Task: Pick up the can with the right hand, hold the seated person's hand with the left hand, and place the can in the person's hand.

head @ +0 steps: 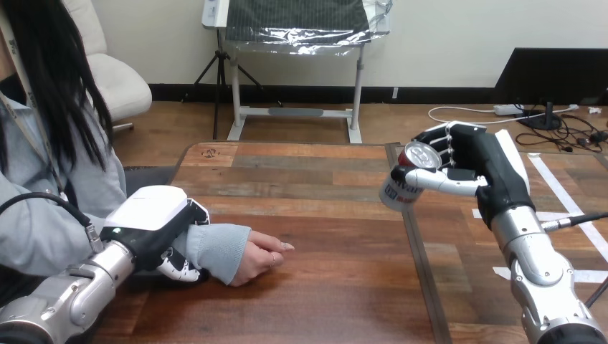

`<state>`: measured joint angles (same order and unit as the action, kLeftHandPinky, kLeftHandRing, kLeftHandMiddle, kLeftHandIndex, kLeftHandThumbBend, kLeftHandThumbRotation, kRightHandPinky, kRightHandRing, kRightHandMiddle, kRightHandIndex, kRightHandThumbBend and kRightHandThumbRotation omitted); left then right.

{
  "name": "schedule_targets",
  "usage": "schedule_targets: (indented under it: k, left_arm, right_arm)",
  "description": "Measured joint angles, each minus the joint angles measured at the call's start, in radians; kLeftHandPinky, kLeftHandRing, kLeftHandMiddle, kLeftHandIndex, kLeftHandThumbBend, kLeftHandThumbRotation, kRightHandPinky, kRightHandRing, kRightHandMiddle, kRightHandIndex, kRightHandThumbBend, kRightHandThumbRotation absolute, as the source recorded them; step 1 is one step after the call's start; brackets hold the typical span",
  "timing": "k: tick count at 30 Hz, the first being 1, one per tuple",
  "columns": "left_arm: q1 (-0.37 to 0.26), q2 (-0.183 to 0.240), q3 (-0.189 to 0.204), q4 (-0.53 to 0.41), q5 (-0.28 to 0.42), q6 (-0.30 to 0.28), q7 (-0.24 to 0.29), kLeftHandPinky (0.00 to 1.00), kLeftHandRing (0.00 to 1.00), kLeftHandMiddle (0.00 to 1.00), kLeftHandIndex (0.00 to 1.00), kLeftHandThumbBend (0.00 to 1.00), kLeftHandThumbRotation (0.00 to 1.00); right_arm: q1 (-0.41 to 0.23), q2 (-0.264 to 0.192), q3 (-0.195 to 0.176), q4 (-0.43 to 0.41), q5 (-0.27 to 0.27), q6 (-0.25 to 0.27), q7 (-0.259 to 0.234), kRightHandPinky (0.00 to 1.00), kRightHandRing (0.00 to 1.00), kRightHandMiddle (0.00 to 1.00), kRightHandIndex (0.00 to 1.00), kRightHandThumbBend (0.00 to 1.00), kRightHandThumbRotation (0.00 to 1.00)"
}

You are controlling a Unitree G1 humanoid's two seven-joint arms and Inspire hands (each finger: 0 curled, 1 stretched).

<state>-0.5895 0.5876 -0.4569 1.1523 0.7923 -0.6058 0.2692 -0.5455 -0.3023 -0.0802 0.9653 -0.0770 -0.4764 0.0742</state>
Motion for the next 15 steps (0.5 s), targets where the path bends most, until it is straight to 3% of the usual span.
schedule_targets:
  k: [15]
  left_arm:
    - [0.000, 0.000, 0.002, 0.000, -0.021, -0.011, -0.019, 0.32, 0.37, 0.42, 0.42, 0.85, 0.00]
  right_arm:
    - [0.000, 0.001, 0.003, 0.028, 0.000, -0.012, 0.013, 0.40, 0.43, 0.48, 0.49, 0.78, 0.00]
